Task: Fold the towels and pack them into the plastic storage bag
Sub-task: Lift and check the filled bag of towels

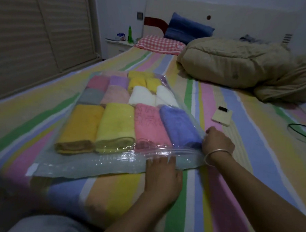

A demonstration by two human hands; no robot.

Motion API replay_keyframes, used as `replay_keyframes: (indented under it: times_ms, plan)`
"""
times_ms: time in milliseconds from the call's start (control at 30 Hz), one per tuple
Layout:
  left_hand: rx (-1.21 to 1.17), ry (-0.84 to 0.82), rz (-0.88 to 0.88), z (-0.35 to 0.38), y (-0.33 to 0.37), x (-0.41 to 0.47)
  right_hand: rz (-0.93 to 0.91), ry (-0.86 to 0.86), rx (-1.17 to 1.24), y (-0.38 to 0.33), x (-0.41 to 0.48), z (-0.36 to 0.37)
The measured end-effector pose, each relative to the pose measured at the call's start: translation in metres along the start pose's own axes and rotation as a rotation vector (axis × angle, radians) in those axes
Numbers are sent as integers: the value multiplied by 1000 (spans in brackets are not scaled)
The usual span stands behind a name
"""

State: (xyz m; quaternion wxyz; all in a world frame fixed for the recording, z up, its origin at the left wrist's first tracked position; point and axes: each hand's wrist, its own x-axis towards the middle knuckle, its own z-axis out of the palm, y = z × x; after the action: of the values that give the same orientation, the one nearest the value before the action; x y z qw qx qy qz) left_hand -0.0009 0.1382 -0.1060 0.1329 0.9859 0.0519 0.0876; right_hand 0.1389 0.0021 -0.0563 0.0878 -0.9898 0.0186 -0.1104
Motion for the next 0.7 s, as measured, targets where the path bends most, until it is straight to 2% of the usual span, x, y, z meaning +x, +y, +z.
replay_keyframes:
  times_ms: [67,100,167,267,333,467,533,600,700]
  plan:
    - [-59,-76,123,-12,-13,-21,-167,98,98,-16,-7,-1]
    - [-162,-110,172,-20,-19,-31,-282,134,148,-29,-13,-1]
    - [-471,-70,178,-39,-36,-49,-458,56,155,-61,-30,0]
    - [-675,34,6,-69,-67,-72,-522,-172,3,-89,-60,24]
    - [-708,172,-121,-87,-94,-83,-529,-185,-77,-89,-70,44]
    - [-491,611,-426,-116,-179,-93,-500,-206,-128,-87,-70,50]
    - [-478,706,-599,-125,-223,-92,-471,-231,-121,-90,-69,41]
    - [-469,679,-756,-129,-261,-88,-451,-148,-61,-99,-73,29]
    - [-436,441,-800,-129,-295,-77,-551,227,323,-129,-111,8]
